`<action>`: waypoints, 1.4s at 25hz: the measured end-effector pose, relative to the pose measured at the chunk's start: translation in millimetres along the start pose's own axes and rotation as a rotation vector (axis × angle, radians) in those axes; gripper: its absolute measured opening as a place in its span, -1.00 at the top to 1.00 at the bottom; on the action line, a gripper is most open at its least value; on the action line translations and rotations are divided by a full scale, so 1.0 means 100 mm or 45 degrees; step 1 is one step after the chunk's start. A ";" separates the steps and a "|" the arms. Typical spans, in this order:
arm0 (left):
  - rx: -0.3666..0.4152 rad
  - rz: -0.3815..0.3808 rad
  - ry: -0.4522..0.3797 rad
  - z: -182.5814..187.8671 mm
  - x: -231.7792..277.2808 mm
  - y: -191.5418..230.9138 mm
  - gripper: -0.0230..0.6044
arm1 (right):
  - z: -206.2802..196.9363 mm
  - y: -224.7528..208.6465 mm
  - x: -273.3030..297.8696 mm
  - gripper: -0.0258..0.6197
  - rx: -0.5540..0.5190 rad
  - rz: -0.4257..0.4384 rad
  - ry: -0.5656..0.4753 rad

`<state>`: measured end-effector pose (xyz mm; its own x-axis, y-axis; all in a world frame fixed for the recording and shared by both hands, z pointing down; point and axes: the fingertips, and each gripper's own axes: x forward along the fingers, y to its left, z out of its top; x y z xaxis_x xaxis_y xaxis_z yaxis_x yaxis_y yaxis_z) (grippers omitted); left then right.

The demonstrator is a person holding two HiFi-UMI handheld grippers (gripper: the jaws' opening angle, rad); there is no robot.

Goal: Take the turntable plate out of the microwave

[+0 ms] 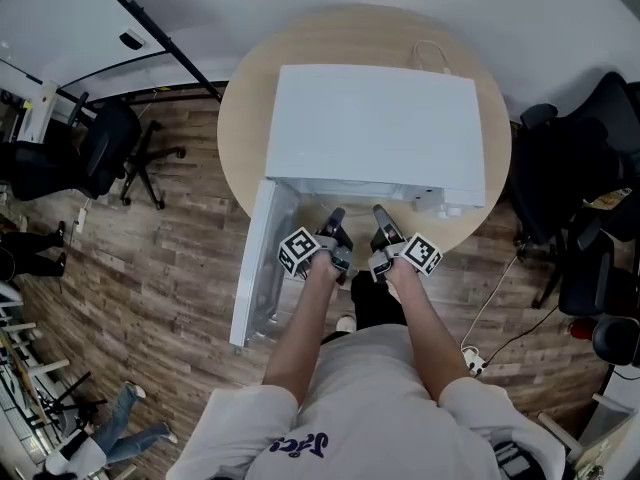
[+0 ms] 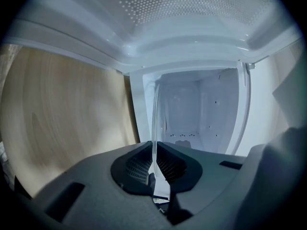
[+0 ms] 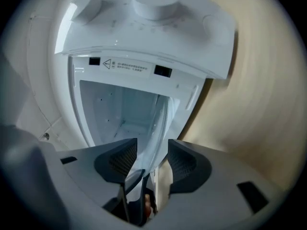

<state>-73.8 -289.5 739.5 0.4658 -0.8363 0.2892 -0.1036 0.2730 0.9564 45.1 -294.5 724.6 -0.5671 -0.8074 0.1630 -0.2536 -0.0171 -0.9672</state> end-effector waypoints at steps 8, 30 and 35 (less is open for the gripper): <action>-0.008 -0.013 0.028 -0.08 -0.11 -0.03 0.81 | 0.05 -0.14 0.20 0.34 0.129 0.038 -0.053; -0.041 -0.037 0.046 -0.25 -0.41 0.01 0.81 | 0.06 -0.12 0.28 0.80 0.183 0.028 -0.067; -0.037 -0.076 0.033 -0.27 -0.47 -0.07 0.81 | 0.05 -0.04 0.24 0.80 0.230 0.083 -0.073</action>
<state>-71.2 -238.8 717.6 0.4928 -0.8392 0.2299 -0.0493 0.2369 0.9703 36.1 -316.6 731.4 -0.5309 -0.8423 0.0927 -0.0699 -0.0654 -0.9954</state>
